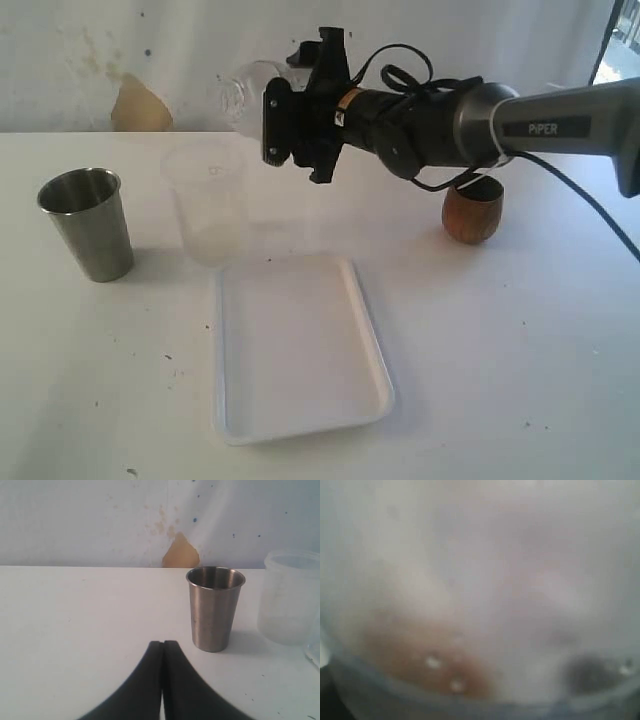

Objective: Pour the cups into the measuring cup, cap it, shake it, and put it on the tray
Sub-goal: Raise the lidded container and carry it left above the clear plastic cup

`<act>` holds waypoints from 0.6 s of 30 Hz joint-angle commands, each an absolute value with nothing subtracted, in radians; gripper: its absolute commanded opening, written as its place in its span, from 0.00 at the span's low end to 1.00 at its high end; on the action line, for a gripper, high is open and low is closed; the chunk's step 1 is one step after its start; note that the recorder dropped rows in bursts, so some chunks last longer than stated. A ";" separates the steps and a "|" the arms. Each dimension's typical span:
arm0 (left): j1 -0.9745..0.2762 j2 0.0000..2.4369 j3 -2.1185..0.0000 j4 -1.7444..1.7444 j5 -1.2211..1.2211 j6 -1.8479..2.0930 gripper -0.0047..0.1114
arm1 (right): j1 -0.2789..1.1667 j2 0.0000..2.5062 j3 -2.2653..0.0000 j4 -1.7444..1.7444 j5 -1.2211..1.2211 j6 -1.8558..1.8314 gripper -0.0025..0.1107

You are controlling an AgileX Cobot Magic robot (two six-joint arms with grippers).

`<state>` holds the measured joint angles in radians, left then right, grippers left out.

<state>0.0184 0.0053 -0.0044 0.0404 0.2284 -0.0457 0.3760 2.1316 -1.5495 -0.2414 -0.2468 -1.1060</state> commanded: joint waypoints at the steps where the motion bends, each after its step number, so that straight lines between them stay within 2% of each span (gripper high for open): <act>1: 0.015 0.000 0.000 0.034 0.224 -0.047 0.04 | 0.381 2.119 -1.563 -0.241 -0.288 -1.152 0.02; 8: 0.015 0.000 0.000 0.034 0.224 -0.047 0.04 | 0.381 2.121 -1.574 -0.128 -0.266 -1.148 0.02; 18: 0.015 0.000 0.000 0.034 0.222 -0.047 0.04 | 0.381 2.179 -1.685 -0.084 -0.109 -1.138 0.02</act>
<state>0.0184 0.0053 -0.0044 0.0404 0.2284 -0.0457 0.3796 2.1857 -1.6533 -0.0903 -0.1033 -1.1387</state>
